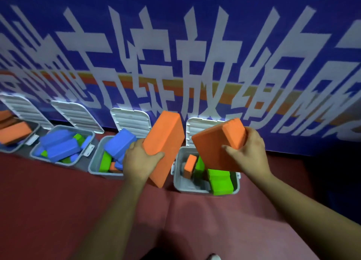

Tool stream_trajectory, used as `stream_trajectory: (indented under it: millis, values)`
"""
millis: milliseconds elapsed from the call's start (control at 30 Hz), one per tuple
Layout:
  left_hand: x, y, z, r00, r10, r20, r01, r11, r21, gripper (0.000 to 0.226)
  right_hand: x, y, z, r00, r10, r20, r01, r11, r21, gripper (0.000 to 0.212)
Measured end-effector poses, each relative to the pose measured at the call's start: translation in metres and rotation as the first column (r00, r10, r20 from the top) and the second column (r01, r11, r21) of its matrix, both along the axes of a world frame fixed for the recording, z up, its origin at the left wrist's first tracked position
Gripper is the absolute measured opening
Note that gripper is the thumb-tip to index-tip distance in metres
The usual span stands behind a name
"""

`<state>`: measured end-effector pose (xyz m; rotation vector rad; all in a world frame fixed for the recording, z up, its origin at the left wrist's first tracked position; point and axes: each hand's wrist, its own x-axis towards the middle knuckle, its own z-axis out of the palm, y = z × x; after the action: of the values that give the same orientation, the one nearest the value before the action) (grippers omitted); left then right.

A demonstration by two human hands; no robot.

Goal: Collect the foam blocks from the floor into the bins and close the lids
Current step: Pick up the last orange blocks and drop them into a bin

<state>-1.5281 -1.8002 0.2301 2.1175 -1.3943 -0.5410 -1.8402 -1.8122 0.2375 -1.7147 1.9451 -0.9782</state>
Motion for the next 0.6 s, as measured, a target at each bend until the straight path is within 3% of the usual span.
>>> stream_trajectory:
  millis: [200,467,600]
  values:
    - [0.005,-0.104,-0.025,1.000,-0.008,0.002,0.008,0.999,0.031,0.063,0.008,-0.090,-0.027,1.000,0.009,-0.026,-0.007,0.997,0.074,0.080]
    - [0.014,-0.275,-0.103,0.972,-0.229,-0.048,0.233,0.962,0.141,0.072,0.031,-0.189,-0.097,0.980,-0.167,-0.109,0.189,0.952,0.240,0.075]
    - [0.016,-0.347,-0.155,0.945,-0.326,-0.024,0.321,0.915,0.243,0.074,0.049,-0.223,-0.157,0.982,-0.104,-0.157,0.158,0.908,0.387,0.075]
